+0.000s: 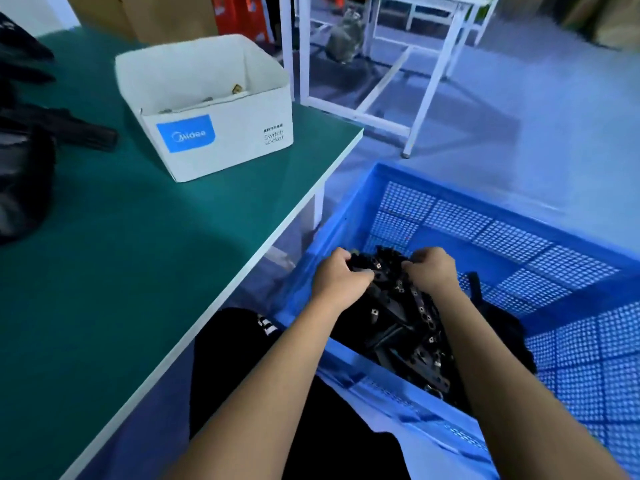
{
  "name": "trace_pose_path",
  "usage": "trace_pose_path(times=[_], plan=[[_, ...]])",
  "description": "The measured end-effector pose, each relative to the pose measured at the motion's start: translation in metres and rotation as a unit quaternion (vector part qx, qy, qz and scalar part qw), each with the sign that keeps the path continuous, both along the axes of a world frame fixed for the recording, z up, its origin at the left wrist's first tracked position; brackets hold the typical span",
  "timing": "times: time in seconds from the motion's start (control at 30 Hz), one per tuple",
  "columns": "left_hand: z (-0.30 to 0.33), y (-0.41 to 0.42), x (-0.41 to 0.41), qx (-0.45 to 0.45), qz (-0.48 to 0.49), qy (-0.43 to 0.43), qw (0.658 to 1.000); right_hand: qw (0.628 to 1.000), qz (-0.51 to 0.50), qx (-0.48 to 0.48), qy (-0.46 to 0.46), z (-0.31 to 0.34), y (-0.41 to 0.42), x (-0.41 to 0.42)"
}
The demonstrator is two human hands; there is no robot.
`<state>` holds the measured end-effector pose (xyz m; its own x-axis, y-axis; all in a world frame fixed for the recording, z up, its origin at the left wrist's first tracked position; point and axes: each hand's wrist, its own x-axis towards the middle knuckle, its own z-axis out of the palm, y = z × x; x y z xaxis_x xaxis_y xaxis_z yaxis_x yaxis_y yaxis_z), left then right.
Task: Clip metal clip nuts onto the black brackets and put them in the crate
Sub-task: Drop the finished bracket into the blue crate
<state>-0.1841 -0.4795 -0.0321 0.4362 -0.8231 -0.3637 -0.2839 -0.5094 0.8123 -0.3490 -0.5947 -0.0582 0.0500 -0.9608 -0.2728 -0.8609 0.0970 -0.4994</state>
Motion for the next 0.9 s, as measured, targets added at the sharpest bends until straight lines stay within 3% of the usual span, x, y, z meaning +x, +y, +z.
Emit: trace_pose_path(times=[0.13,0.23,0.33,0.4,0.47,0.57,0.67,0.8,0.9], plan=[[0.071,-0.005,0.017,-0.206,-0.017,-0.049,0.977,0.98,0.016,-0.177,-0.087,0.055,0.013,0.042],[0.142,0.013,0.048,-0.377,0.018,-0.048,0.925,0.925,0.081,-0.318,-0.189,0.112,0.034,0.088],[0.192,0.047,0.096,-0.451,0.088,-0.007,0.888,0.863,0.174,-0.39,-0.27,0.159,0.066,0.141],[0.205,0.085,0.139,-0.452,0.15,-0.024,0.879,0.827,0.253,-0.395,-0.31,0.179,0.1,0.19],[0.205,0.124,0.176,-0.433,0.214,-0.061,0.873,0.814,0.335,-0.358,-0.31,0.191,0.135,0.239],[0.191,0.196,0.225,-0.407,0.304,-0.167,0.845,0.799,0.474,-0.277,-0.244,0.193,0.195,0.31],[0.174,0.274,0.269,-0.334,0.383,-0.285,0.813,0.753,0.574,-0.255,-0.196,0.189,0.254,0.357],[0.152,0.372,0.31,-0.244,0.488,-0.368,0.753,0.71,0.64,-0.211,-0.205,0.185,0.319,0.4],[0.138,0.412,0.321,-0.203,0.54,-0.402,0.711,0.698,0.663,-0.194,-0.186,0.183,0.355,0.434]])
